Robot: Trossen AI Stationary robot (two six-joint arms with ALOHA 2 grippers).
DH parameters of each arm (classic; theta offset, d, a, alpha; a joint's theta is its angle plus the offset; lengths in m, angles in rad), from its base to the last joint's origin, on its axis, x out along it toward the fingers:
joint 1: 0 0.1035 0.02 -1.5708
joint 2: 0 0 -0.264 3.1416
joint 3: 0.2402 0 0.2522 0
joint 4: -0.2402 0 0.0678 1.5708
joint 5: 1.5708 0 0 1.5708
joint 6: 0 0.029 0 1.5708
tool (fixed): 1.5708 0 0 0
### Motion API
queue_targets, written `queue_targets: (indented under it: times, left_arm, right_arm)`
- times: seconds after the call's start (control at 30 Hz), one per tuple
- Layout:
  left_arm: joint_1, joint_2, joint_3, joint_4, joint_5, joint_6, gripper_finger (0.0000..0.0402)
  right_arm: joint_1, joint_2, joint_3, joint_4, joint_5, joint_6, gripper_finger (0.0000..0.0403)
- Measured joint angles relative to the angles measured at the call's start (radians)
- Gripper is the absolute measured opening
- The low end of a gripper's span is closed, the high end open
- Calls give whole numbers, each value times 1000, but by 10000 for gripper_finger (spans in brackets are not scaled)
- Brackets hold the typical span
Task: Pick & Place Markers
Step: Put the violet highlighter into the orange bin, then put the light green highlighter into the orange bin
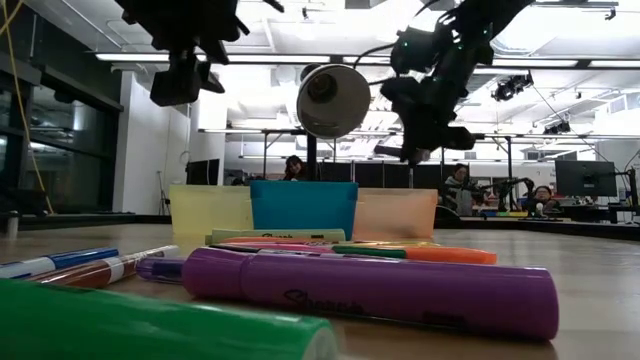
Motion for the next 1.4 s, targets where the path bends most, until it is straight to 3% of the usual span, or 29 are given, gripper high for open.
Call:
queue_targets:
  times: [0.2,0.53,0.77,1.1,1.4]
  left_arm:
    - [0,0,0,-6,15,-35,224]
    - [0,0,0,-31,29,-74,224]
    - [0,1,0,-114,43,-172,224]
    - [0,1,0,-118,66,-186,224]
    - [0,1,0,-117,69,-187,224]
  right_arm:
    - [-13,17,0,59,6,98,65]
    - [21,156,0,163,54,185,69]
    - [17,164,0,158,90,162,79]
    - [16,164,0,152,89,105,83]
    - [17,164,0,148,85,67,141]
